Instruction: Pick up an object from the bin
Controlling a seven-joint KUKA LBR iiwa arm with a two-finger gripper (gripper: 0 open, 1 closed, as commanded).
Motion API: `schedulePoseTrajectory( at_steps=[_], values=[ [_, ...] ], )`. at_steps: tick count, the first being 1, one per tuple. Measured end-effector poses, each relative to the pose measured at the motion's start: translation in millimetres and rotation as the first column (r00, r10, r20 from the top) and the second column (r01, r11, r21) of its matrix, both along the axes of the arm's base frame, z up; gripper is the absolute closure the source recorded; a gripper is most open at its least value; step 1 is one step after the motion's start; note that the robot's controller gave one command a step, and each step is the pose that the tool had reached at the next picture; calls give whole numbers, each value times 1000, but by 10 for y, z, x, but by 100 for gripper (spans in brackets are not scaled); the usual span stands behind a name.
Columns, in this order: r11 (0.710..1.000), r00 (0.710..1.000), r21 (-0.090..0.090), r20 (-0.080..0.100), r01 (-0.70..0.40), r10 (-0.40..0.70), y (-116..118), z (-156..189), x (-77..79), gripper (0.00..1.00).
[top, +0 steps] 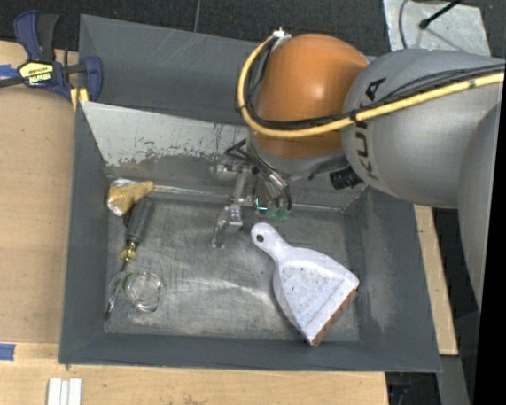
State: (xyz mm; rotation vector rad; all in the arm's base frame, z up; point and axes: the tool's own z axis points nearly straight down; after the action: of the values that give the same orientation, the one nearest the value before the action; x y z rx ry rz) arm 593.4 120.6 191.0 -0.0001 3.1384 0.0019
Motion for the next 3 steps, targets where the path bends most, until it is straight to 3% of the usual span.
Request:
schedulePoseTrajectory(
  at_steps=[1, 2, 3],
  values=[
    [997, 997, -1, 4, -71, 71, 2, -118, -71, 0],
    [968, 968, -3, 0, -251, 251, 316, -261, -119, 0],
    [970, 970, 0, 1, -241, 241, 502, -304, -476, 0]
  ],
)
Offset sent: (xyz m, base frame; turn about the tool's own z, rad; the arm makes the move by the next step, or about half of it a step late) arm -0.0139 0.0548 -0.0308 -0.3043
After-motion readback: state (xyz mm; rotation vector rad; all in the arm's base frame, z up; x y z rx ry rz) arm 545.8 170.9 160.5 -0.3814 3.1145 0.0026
